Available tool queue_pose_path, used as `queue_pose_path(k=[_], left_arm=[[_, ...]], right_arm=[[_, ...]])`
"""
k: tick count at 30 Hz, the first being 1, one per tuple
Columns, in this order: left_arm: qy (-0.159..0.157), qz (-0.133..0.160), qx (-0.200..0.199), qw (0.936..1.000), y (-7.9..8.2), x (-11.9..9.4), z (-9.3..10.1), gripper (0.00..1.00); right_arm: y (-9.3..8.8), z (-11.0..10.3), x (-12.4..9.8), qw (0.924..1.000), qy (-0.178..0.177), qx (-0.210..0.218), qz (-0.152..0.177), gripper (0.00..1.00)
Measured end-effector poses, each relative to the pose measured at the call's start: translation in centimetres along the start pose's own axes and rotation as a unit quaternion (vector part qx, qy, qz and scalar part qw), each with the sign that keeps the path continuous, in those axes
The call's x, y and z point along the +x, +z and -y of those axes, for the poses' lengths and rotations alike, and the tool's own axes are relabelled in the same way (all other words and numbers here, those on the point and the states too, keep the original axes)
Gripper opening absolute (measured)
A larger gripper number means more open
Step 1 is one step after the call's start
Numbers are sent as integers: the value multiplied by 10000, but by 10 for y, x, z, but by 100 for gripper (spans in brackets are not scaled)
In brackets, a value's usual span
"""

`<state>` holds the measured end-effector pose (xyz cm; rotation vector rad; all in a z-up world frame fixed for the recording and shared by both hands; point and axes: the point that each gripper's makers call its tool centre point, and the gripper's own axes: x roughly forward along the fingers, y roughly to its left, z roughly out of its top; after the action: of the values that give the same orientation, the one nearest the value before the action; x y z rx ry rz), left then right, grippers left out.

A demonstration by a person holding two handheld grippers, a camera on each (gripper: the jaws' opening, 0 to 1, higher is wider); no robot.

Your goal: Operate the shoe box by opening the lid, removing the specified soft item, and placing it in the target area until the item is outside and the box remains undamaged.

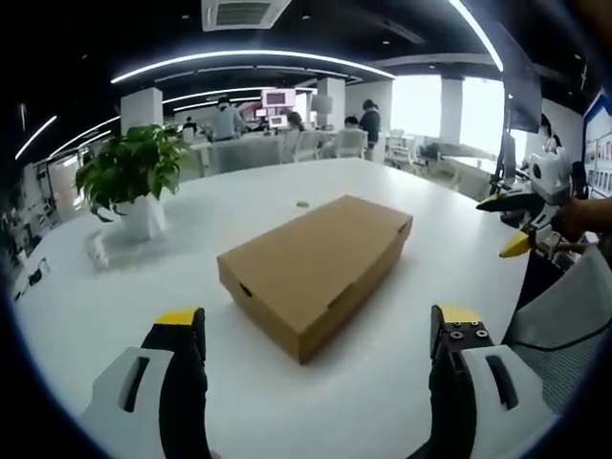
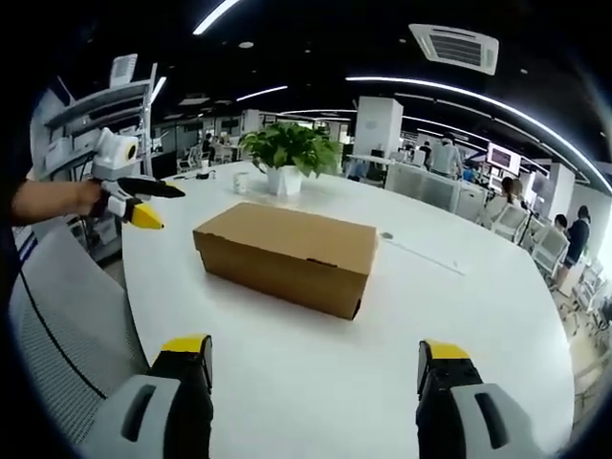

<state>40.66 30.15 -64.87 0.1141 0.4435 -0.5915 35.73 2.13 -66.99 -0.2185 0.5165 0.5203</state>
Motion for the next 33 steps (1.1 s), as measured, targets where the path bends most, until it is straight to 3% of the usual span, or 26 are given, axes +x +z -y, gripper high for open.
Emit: queue_pose_path(k=[11,33], left_arm=[[25,-66,-43,10000,-4,9,-3,97],[49,-251,-106,9996,-17,33,-8,96]], right_arm=[[-8,1,12,9999,97,-76,-117,88],[-1,4,43,9998,175,-94,-35,88]])
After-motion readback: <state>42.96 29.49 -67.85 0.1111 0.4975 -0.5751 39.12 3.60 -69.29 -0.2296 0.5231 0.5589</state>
